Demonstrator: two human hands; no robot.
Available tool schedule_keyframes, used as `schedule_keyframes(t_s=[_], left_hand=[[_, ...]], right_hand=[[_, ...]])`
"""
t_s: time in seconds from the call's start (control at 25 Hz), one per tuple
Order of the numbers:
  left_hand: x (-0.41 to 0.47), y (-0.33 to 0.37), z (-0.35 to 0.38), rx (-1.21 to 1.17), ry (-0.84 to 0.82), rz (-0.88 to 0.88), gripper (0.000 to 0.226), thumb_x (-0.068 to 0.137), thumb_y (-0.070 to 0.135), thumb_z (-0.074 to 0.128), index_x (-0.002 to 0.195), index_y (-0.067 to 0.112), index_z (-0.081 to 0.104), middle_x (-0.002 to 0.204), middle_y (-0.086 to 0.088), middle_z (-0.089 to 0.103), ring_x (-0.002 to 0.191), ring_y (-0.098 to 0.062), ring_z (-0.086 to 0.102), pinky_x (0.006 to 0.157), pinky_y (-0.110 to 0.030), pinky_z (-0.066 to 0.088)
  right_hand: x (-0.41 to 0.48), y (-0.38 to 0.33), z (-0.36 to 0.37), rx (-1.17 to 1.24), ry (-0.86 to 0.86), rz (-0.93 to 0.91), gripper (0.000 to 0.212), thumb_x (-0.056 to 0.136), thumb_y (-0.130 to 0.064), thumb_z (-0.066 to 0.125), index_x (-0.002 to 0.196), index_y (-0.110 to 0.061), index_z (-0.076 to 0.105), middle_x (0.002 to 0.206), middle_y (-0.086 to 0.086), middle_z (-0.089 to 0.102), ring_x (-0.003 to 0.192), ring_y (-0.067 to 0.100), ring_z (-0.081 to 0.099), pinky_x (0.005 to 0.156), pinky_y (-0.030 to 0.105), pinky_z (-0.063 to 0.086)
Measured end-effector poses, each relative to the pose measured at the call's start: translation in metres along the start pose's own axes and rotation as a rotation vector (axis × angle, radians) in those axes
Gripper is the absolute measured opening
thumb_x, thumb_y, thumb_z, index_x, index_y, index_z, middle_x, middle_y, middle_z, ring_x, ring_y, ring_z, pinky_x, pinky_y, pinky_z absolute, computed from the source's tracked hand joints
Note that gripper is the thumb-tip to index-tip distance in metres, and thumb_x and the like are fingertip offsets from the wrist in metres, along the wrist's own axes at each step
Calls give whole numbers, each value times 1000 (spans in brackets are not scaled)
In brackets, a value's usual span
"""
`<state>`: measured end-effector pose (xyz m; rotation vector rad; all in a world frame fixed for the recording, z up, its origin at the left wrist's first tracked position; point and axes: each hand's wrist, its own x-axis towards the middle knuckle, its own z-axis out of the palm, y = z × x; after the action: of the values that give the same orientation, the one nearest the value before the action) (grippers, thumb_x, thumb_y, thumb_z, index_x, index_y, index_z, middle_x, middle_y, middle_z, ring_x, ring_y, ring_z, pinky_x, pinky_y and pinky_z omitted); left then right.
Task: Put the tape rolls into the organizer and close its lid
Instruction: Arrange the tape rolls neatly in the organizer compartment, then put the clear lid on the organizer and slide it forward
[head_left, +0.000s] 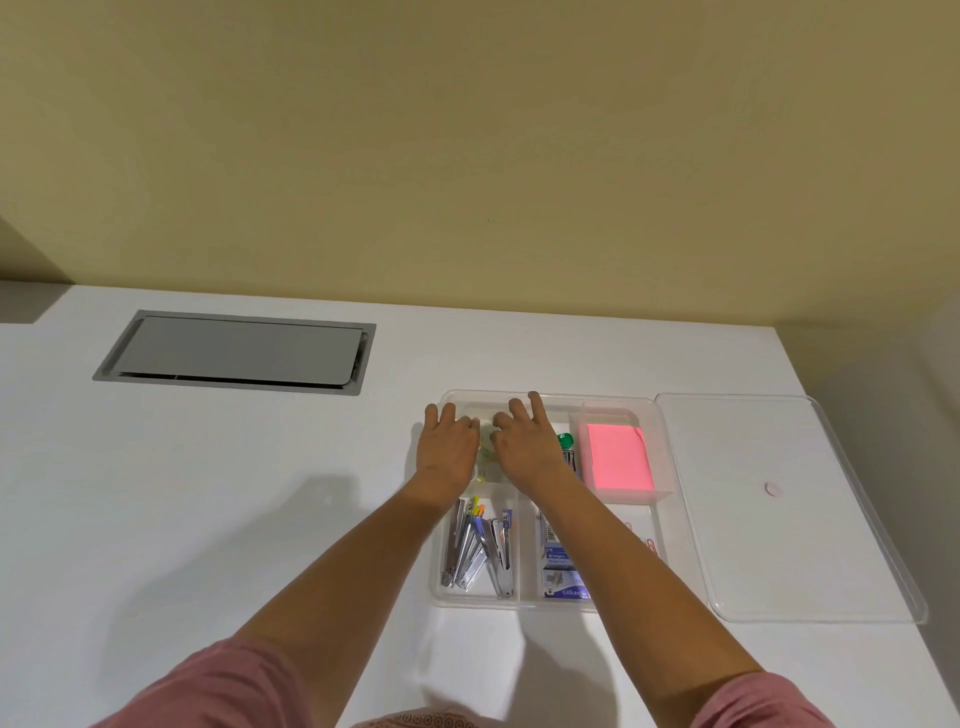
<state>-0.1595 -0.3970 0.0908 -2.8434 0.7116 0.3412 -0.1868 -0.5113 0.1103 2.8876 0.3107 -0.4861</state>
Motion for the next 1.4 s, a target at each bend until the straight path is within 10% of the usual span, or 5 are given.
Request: schedule_keyframes(t_s=[0.96, 1.4], left_hand=[[-64, -15, -21, -254, 177, 54, 46, 84, -3, 45, 127, 13, 50, 126, -7, 57, 117, -26, 50, 96, -33, 36], [-10, 98, -43, -308, 264, 78, 53, 89, 2, 44, 140, 15, 38, 133, -6, 55, 123, -25, 47, 101, -34, 33]], right_hand=[[-57, -9, 3, 238, 281, 329, 36, 93, -10, 41, 127, -14, 53, 129, 6, 58, 120, 27, 49, 97, 37, 36], [-112, 134, 56, 363, 364, 585, 32, 93, -11, 47, 123, -14, 59, 119, 7, 66, 110, 29, 56, 87, 37, 41]])
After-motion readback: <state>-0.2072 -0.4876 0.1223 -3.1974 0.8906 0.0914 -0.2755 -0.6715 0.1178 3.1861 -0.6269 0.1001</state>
